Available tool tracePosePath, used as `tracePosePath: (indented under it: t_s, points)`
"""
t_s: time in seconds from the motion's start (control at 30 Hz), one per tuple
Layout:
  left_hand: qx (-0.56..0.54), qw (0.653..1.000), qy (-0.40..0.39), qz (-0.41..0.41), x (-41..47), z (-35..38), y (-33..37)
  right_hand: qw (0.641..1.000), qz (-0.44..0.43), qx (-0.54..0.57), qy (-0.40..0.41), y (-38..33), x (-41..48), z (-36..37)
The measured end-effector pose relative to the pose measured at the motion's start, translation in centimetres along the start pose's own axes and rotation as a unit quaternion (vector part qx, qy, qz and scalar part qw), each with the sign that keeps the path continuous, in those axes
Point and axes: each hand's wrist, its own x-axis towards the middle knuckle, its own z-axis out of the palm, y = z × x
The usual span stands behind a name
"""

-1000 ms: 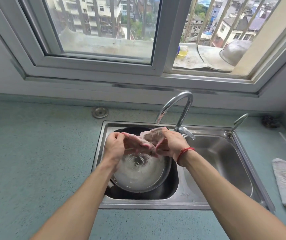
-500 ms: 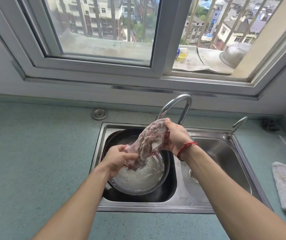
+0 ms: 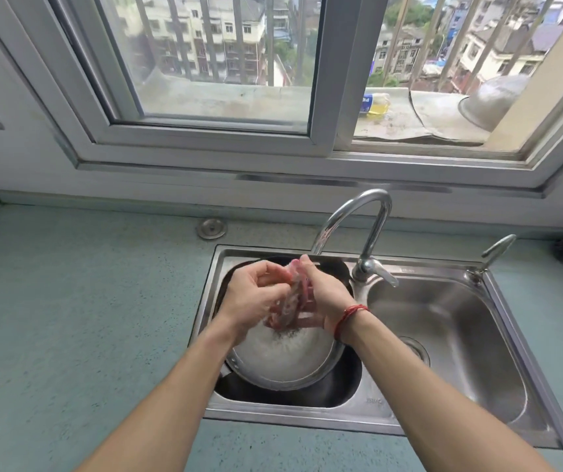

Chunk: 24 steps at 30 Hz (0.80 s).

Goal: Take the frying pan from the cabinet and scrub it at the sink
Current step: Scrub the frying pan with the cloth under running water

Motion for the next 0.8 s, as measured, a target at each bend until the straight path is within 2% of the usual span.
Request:
tracePosePath:
  t_s: [0.07,0.1,0.17,0.23,0.3,0.4,0.47,0.57,0.67,0.77,0.8]
  points:
    - [0.0,0.998,-0.067,-0.015,-0.5,0.0,0.5,0.998,-0.014,0.017,-0.059,0.6,0.4,0.4]
    - [-0.003,0.997,-0.072,-0.025,-0.6,-0.4,0.5,0.996,-0.025,0.02,-0.086,0.9,0.6,0.4]
    - [-0.003,1.0,-0.021,-0.022,-0.4,-1.6,0.3,0.99,-0.054,0.032,-0.126,1.2,1.1,0.2]
    - [0.021,0.998,0.063,-0.009,0.4,-3.2,-0.6,0.989,-0.072,0.051,-0.119,1.5,1.7,0.2]
    - [0.032,0.995,0.089,-0.032,1.3,-4.4,-1.7,0.988,-0.076,0.081,-0.103,1.6,2.1,0.2]
    - [-0.006,0.993,-0.006,-0.121,2.0,-4.8,-3.0,0.986,-0.083,0.116,-0.085,2.1,2.5,0.1]
    - [-0.03,0.988,-0.063,-0.136,2.3,-4.3,-3.2,0.987,-0.099,0.109,-0.07,2.2,2.4,0.3]
    - [-0.045,0.988,-0.093,-0.113,2.9,-3.5,-3.2,0.985,-0.117,0.091,-0.085,2.4,2.2,0.1]
    - [-0.027,0.99,-0.096,-0.101,3.5,-3.7,-3.3,0.988,-0.041,0.109,-0.098,2.4,2.2,-0.5]
    - [-0.027,0.988,-0.11,-0.102,4.5,-4.5,-3.3,0.994,-0.033,0.078,-0.063,2.8,2.6,-0.9]
    - [-0.021,0.987,-0.123,-0.1,4.7,-4.7,-3.2,0.995,-0.017,0.051,-0.078,3.0,2.8,-1.1]
